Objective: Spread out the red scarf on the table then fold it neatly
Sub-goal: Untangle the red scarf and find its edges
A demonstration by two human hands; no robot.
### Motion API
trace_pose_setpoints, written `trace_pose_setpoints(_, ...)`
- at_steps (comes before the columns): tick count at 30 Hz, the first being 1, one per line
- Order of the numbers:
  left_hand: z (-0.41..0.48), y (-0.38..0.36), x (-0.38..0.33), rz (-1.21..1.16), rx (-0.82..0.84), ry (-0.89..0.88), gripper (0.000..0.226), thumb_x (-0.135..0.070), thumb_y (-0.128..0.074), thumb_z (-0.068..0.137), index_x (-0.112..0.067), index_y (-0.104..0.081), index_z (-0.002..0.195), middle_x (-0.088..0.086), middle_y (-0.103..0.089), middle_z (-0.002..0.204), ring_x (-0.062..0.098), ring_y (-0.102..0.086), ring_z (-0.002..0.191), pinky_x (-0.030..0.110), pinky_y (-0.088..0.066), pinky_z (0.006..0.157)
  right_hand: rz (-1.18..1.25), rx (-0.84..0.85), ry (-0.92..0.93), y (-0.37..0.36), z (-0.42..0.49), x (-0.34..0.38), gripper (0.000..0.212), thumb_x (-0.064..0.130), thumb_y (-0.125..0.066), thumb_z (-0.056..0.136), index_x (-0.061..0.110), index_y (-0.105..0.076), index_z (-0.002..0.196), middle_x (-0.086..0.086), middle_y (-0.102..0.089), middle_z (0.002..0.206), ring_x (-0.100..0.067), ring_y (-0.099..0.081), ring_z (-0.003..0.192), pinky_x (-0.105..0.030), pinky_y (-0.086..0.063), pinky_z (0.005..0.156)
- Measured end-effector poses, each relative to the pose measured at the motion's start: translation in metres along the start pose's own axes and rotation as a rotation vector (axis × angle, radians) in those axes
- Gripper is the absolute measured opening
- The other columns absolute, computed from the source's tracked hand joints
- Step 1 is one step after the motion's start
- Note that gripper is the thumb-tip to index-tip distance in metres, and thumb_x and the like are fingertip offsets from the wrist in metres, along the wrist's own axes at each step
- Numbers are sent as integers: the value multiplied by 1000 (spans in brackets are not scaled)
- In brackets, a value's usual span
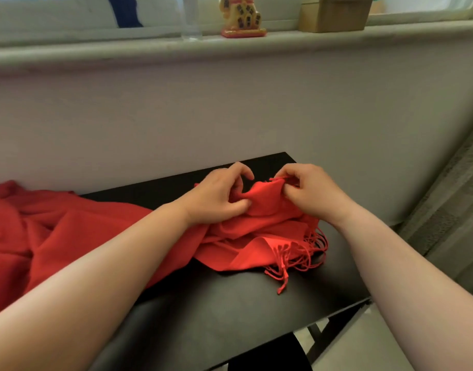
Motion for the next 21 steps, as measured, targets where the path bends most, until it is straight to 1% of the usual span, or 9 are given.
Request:
trace_pose_setpoints(4,10,19,6,403,-150,5,28,-28,-47,82,-13,-69,93,11,-66,79,34,-62,77,35,-44,68,7,-104,72,17,1,16,15,7,-58,86,7,-72,89,-7,-72,79,-16,-62,74,-31,-47,72)
trace_pose_setpoints(6,11,43,8,525,-353,110,36,-25,-42,83,-13,-69,102,16,-69,88,39,-63,82,40,-46,73,-6,-190,100,29,2,25,15,9,-60,87,6,-73,93,-7,-73,83,-10,-61,76,-23,-43,70)
trace_pose_setpoints(8,10,52,-5,450,-444,85,45,-27,-40,83,-10,-61,119,15,-69,101,37,-63,92,43,-46,83,47,-265,125,39,0,35,12,16,-63,84,10,-73,85,-2,-69,72,-3,-57,66,-18,-39,60)
trace_pose_setpoints(11,7,30,-35,243,-284,-33,61,-42,-57,76,-13,-47,129,8,-63,114,28,-58,103,39,-41,95,84,-202,106,36,-4,41,20,33,-59,81,19,-63,67,-3,-60,58,-7,-47,54,-27,-37,55)
trace_pose_setpoints(13,2,17,-45,211,-258,-37,45,-35,-64,74,-12,-55,111,8,-65,100,29,-60,92,30,-40,80,148,-127,68,28,-9,39,24,29,-61,84,13,-63,68,-10,-61,61,-8,-47,57,-29,-39,57)
trace_pose_setpoints(15,0,12,-45,206,-264,4,23,-27,-54,76,-11,-59,93,8,-66,84,31,-61,82,35,-40,70,264,-112,26,23,-17,35,12,17,-61,89,12,-67,80,-12,-66,70,-12,-54,63,-31,-45,64)
trace_pose_setpoints(17,-1,5,-40,98,-219,71,19,-26,-44,79,-11,-56,81,5,-63,73,30,-60,76,36,-43,64,333,-194,-13,25,-29,28,8,13,-61,87,20,-62,92,-11,-68,73,-18,-59,64,-33,-48,67)
trace_pose_setpoints(19,-1,-2,-36,-6,-162,129,18,-23,-43,87,-12,-52,76,1,-57,69,30,-59,77,32,-37,63,307,-275,-32,24,-49,24,11,17,-60,82,27,-57,87,-2,-66,67,-17,-59,60,-33,-47,62)
trace_pose_setpoints(21,-1,-8,-31,-19,-82,193,25,-23,-42,96,-9,-56,80,6,-60,76,29,-58,81,32,-33,66,212,-243,-28,15,-69,25,5,22,-61,78,24,-57,81,5,-66,67,-14,-61,61,-34,-50,63)
Point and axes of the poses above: each hand's wrist, its own z-axis towards the middle knuckle, its own y-axis out of the back of the hand, x = y × z, the point moved 8 cm from there along z, towards the middle knuckle
